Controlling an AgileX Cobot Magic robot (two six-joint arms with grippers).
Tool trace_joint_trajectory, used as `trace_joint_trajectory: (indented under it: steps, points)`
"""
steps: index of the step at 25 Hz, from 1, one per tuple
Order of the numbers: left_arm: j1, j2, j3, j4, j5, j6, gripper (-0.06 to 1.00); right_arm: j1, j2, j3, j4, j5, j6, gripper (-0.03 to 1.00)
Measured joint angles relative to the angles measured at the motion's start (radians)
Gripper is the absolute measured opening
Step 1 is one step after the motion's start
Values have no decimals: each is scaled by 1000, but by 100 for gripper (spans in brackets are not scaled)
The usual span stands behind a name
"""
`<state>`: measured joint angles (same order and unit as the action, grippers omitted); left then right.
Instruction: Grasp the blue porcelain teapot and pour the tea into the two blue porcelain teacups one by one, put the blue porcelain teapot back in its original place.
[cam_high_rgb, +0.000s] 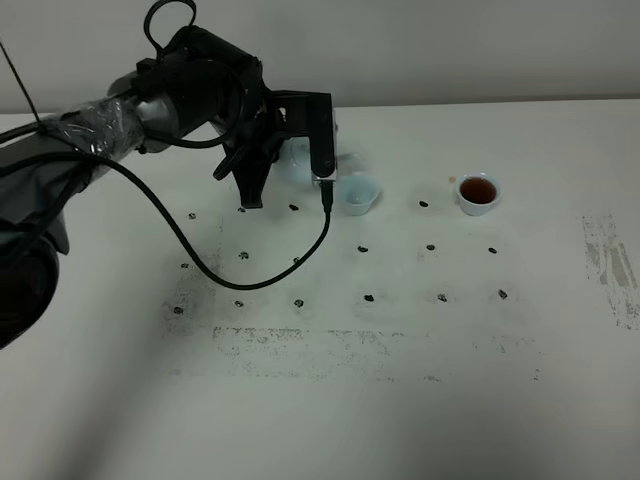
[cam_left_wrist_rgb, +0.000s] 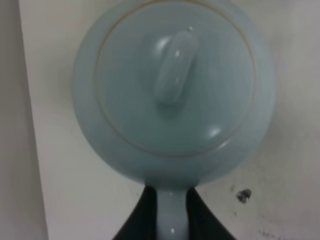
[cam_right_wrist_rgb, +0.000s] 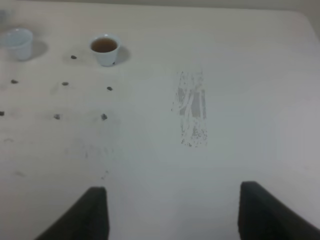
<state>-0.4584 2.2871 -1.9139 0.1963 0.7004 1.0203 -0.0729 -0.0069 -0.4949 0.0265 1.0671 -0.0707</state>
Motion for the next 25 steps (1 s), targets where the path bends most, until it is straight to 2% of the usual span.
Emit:
trace_joint_trajectory:
  steps: [8,16,21,25]
  points:
    - [-25,6,-8,99,20,0,4,0,0,0,0,0,0,57]
    - [-48,6,-8,125,21,-9,4,0,0,0,0,0,0,57]
    - [-49,6,-8,178,24,-68,4,0,0,0,0,0,0,57]
    - [-49,6,-8,193,24,-72,4,0,0,0,0,0,0,57]
